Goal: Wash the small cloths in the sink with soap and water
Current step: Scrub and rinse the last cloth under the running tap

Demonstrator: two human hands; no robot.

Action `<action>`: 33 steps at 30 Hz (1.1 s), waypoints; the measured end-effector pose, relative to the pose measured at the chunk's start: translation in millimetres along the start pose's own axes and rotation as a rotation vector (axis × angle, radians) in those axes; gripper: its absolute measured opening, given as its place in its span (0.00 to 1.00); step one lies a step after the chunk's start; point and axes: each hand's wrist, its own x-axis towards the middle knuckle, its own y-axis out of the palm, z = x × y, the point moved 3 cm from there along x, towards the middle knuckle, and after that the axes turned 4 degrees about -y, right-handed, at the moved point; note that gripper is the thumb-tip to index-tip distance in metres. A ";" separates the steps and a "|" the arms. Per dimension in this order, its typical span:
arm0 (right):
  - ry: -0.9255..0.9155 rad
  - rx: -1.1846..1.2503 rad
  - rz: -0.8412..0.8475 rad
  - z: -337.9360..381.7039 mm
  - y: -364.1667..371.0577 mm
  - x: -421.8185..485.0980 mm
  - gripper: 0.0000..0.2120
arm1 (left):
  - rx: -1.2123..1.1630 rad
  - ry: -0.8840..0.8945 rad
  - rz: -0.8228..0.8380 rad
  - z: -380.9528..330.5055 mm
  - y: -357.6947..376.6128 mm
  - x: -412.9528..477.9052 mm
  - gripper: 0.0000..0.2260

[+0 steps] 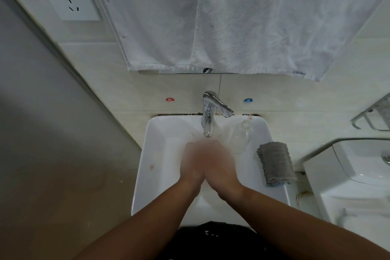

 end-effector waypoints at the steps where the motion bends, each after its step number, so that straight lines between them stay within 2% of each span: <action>1: -0.060 -0.023 -0.011 4.6 -1.3 2.2 0.11 | -0.035 -0.013 0.042 2.9 1.5 -1.1 0.12; 4: -0.022 0.011 -0.104 0.5 -9.5 21.0 0.11 | -0.040 -0.015 0.093 0.5 7.5 -11.6 0.15; 7: 0.118 0.038 -0.069 -12.5 -5.0 15.3 0.12 | -0.038 0.026 0.061 -2.7 5.1 -6.8 0.13; 10: -0.014 -0.038 0.011 -3.9 3.2 1.7 0.12 | -0.014 -0.017 -0.029 -0.7 -1.2 4.3 0.13; 12: -0.100 -0.053 -0.030 1.7 -0.8 7.2 0.11 | -0.015 -0.031 0.034 2.9 3.6 1.0 0.15; 15: 0.026 0.012 -0.120 -6.7 -12.5 28.0 0.12 | -0.061 -0.010 0.131 -1.8 12.0 -14.4 0.15; 17: 0.108 0.013 -0.092 -15.0 -9.9 22.2 0.14 | -0.043 0.037 0.119 -4.6 10.0 -11.9 0.14; 20: 0.010 -0.071 0.007 -5.5 -1.1 2.5 0.13 | -0.026 0.011 -0.022 -4.9 2.2 1.4 0.13; 22: -0.089 -0.066 0.002 2.2 -1.2 1.9 0.11 | -0.064 -0.014 0.005 -0.8 3.9 0.9 0.13; 23: -0.095 -0.060 -0.037 2.0 -3.7 8.4 0.10 | -0.059 -0.014 0.040 -0.6 6.8 -3.6 0.13; 25: 0.008 -0.029 -0.106 -3.6 -11.7 24.0 0.11 | -0.020 0.026 0.100 -1.4 12.8 -13.2 0.13; 28: 0.124 -0.040 -0.057 -15.3 -9.9 17.9 0.13 | 0.034 0.094 0.101 -3.0 10.4 -11.3 0.10; 31: 0.022 -0.086 0.021 -5.6 -2.7 1.1 0.13 | 0.066 0.070 -0.029 -0.3 0.7 1.5 0.09; 33: -0.029 -0.058 -0.042 2.7 -6.2 5.2 0.16 | 0.045 0.076 0.001 0.4 2.5 -1.9 0.09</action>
